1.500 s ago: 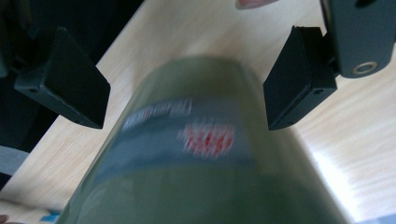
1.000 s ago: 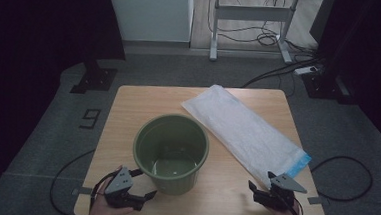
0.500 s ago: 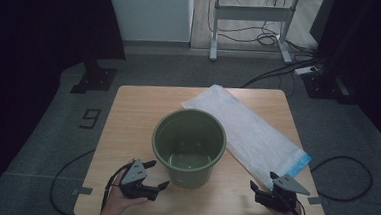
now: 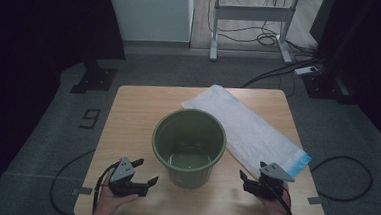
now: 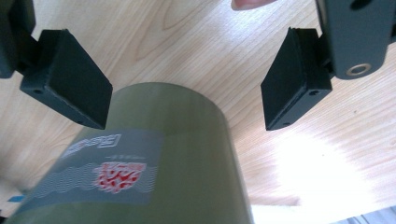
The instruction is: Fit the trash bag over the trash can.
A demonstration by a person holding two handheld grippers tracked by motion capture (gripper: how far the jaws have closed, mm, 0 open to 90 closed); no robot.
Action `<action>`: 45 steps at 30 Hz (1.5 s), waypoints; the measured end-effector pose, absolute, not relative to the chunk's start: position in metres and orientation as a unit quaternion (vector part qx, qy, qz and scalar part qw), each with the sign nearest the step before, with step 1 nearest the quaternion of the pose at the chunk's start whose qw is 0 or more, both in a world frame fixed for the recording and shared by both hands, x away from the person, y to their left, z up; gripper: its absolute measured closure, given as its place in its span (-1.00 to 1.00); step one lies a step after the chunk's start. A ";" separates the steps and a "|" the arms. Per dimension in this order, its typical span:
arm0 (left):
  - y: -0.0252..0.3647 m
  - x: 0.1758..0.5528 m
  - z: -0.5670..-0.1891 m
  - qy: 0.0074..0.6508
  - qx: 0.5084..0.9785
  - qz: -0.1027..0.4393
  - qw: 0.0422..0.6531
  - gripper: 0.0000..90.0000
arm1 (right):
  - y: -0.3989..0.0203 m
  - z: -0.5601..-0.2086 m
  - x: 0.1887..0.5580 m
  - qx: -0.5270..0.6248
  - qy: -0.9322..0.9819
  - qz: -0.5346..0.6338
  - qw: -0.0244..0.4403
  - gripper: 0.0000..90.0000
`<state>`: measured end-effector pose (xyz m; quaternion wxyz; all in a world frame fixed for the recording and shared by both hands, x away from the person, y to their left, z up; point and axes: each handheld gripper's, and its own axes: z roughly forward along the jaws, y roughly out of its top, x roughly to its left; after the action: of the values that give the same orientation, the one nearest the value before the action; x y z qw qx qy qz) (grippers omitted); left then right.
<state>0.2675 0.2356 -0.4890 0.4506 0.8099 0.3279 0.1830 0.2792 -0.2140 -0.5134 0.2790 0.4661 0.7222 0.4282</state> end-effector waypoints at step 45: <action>0.252 0.273 -0.514 0.398 0.783 0.171 0.447 -0.51 | -0.280 -0.548 0.249 0.535 0.741 0.345 0.214 0.36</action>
<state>0.2728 0.2519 -0.5136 0.4466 0.7830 0.3976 0.1715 0.2492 -0.2797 -0.5479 0.2139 0.5354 0.7406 0.3449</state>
